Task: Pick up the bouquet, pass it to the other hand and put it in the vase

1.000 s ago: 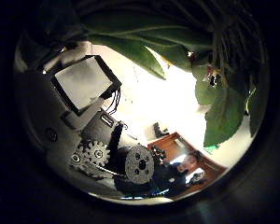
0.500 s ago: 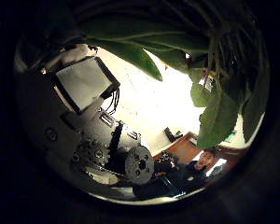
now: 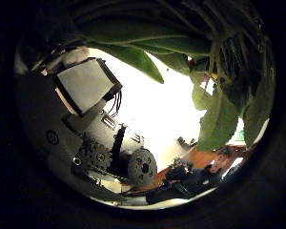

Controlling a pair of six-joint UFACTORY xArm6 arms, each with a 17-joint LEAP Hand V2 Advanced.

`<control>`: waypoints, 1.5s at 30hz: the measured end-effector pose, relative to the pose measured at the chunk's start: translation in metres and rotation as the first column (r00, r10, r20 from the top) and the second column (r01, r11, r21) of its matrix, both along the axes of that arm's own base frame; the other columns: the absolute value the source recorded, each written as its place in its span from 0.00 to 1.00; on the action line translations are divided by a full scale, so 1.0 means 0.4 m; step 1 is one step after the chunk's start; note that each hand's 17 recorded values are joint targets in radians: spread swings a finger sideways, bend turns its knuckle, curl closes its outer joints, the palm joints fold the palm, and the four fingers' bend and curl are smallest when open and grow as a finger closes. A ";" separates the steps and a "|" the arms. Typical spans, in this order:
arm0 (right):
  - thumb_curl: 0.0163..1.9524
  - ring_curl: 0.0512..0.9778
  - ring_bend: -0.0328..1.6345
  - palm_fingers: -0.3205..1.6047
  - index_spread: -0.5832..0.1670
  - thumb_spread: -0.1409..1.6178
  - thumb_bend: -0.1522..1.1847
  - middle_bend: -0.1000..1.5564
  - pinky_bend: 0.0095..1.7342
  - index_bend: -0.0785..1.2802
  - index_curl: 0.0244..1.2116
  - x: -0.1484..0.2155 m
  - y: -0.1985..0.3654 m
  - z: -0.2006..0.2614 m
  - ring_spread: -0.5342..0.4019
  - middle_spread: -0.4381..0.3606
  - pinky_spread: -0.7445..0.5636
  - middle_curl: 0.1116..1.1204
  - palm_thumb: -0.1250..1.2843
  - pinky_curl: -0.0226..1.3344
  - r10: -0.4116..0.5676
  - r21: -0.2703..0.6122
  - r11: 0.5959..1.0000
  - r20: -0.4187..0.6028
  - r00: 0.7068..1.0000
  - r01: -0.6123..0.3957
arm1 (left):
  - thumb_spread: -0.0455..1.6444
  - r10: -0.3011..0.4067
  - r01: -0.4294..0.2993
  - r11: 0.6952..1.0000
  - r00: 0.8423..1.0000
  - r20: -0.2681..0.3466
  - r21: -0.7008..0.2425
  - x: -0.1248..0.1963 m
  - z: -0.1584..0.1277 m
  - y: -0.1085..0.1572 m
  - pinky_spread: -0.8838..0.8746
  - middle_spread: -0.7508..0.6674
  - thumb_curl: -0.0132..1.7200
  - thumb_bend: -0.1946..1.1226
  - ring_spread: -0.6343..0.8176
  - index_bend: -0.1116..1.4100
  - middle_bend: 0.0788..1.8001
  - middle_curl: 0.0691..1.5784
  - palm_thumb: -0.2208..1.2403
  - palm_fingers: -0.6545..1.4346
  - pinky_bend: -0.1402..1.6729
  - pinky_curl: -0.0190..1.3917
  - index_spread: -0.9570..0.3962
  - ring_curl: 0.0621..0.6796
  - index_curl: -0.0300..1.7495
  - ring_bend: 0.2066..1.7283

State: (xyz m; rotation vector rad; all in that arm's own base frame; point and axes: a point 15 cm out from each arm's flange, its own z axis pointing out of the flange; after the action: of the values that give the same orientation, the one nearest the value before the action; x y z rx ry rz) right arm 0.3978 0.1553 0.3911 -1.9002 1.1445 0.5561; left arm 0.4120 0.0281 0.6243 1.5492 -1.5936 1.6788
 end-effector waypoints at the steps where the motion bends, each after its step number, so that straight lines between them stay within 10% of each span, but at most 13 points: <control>1: 0.17 0.19 0.29 0.20 0.35 0.63 0.09 0.17 0.29 0.18 0.22 0.000 -0.002 0.001 0.79 0.77 0.90 0.18 0.50 0.25 -0.001 -0.002 1.000 0.001 1.000 0.001 | 0.16 0.005 -0.005 1.000 1.000 0.001 0.001 0.000 -0.005 0.006 0.16 0.19 0.54 0.13 0.14 0.20 0.63 0.54 0.91 0.83 0.66 0.56 0.22 0.79 0.93 0.79; 45: 0.18 0.20 0.25 0.24 0.34 0.64 0.09 0.17 0.25 0.19 0.25 -0.001 -0.001 -0.003 0.79 0.74 0.90 0.15 0.52 0.23 -0.002 -0.002 1.000 -0.007 1.000 0.002 | 0.17 0.097 -0.097 0.995 0.995 0.001 -0.002 0.046 -0.128 0.148 0.15 0.20 0.55 0.13 0.15 0.20 0.64 0.53 0.92 0.83 0.65 0.61 0.42 0.79 0.98 0.79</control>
State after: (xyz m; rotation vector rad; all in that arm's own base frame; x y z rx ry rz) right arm 0.3974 0.1550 0.3899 -1.9000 1.1523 0.5606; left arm 0.4306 0.0871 0.5731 1.6496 -1.5394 1.7309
